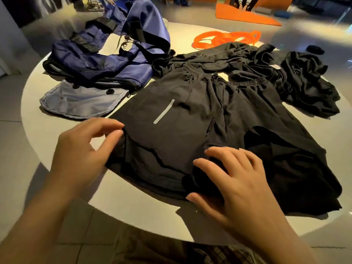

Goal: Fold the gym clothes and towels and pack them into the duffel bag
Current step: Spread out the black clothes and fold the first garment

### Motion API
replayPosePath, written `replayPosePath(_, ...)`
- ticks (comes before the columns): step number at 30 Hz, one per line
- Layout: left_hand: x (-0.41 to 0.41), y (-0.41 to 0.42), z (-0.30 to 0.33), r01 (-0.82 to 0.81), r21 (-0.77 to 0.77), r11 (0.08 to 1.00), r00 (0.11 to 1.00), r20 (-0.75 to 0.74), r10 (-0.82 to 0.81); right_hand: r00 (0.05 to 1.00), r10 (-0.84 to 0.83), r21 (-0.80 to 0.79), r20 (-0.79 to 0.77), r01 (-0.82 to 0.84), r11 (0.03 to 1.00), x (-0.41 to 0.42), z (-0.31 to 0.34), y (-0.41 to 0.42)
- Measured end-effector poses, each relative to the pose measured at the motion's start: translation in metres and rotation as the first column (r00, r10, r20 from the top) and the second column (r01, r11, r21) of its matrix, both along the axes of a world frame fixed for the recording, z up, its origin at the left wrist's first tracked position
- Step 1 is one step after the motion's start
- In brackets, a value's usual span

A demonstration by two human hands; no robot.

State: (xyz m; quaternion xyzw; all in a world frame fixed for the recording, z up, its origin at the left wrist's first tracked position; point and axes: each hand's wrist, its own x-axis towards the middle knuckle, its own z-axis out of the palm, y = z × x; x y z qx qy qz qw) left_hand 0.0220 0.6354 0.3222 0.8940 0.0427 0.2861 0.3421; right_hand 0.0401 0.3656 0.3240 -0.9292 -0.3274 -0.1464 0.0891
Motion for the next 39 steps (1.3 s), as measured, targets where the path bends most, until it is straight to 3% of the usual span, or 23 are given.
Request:
replayPosePath(2,0.020,0.032,-0.011,-0.171,0.057,0.984,0.972,-0.155,0.178,1.000,-0.008,-0.085,0.006,0.009,0.996,0.003,-0.009,0.008)
replayPosePath(5,0.042,0.049,-0.023,-0.160,0.122,0.979,0.947,-0.260,0.187,0.999,-0.042,-0.085,0.012,0.043,0.995,0.007,-0.016,0.007)
replayPosePath(9,0.062,0.042,-0.027,-0.101,0.104,0.989,0.973,-0.198,0.120,0.992,-0.127,0.012,0.030,0.126,0.992,0.006,-0.016,-0.005)
replayPosePath(14,0.065,0.060,-0.018,-0.167,0.057,0.984,0.984,-0.056,0.171,0.979,-0.202,0.094,0.010,0.200,0.975,-0.001,-0.021,-0.021)
replayPosePath(17,0.069,0.071,-0.018,-0.186,0.142,0.972,0.971,-0.124,0.204,0.976,-0.216,0.126,-0.004,0.215,0.968,-0.005,-0.022,-0.022)
replayPosePath(19,0.064,0.068,-0.020,-0.150,0.224,0.963,0.964,-0.182,0.193,0.977,-0.215,0.157,-0.010,0.214,0.964,-0.010,-0.023,-0.020)
replayPosePath(21,0.048,0.062,-0.021,-0.117,0.293,0.949,0.979,-0.127,0.160,0.979,-0.205,0.180,-0.007,0.203,0.963,-0.014,-0.024,-0.019)
replayPosePath(24,0.009,0.033,-0.018,0.044,0.236,0.971,0.999,-0.029,-0.038,0.975,-0.223,0.192,0.001,0.219,0.957,-0.017,-0.027,-0.020)
replayPosePath(26,-0.011,0.009,-0.021,0.237,0.199,0.951,0.970,-0.110,-0.219,0.968,-0.250,0.224,0.010,0.242,0.944,-0.016,-0.028,-0.019)
replayPosePath(28,-0.016,-0.003,-0.031,0.316,0.279,0.907,0.942,-0.203,-0.266,0.963,-0.266,0.246,0.043,0.248,0.937,-0.016,-0.028,-0.015)
replayPosePath(34,-0.018,0.019,-0.035,0.200,0.401,0.894,0.979,-0.112,-0.169,0.962,-0.261,0.263,0.080,0.233,0.936,-0.014,-0.028,-0.012)
replayPosePath(39,-0.038,0.047,-0.032,0.021,0.253,0.967,1.000,-0.027,-0.015,0.973,-0.220,0.210,0.076,0.200,0.957,-0.019,-0.024,-0.003)
